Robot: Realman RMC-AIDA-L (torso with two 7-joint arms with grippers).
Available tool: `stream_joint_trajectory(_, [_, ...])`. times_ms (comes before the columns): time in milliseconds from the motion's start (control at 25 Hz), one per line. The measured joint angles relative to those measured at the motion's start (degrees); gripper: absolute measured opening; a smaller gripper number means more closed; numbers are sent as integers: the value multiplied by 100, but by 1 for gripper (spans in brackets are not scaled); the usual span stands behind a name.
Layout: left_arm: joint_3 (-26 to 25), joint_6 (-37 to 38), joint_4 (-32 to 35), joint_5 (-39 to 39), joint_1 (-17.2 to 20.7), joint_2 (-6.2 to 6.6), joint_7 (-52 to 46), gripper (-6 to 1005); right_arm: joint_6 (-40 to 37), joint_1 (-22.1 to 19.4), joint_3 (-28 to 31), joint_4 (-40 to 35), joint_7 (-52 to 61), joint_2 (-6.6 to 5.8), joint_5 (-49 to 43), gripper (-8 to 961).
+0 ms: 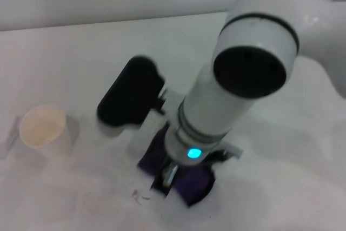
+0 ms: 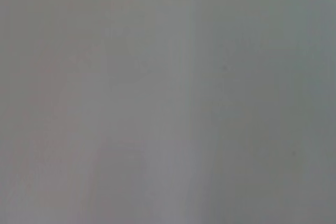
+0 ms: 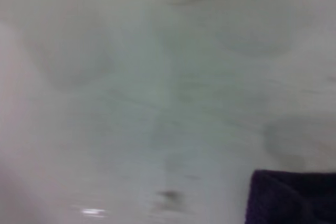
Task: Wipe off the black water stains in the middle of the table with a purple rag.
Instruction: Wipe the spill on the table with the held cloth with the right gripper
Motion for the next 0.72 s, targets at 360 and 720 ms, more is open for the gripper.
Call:
stream_joint_trajectory(360, [21,-6,-31,25,-48,-9,-4,892,-920,354,-766,-8,-25,-1,1087,8])
stream_joint_trajectory(720, [27,-4,-169,33,-56,-9,-4,891,-1108,587,-863,291,-95,-1,1127,8])
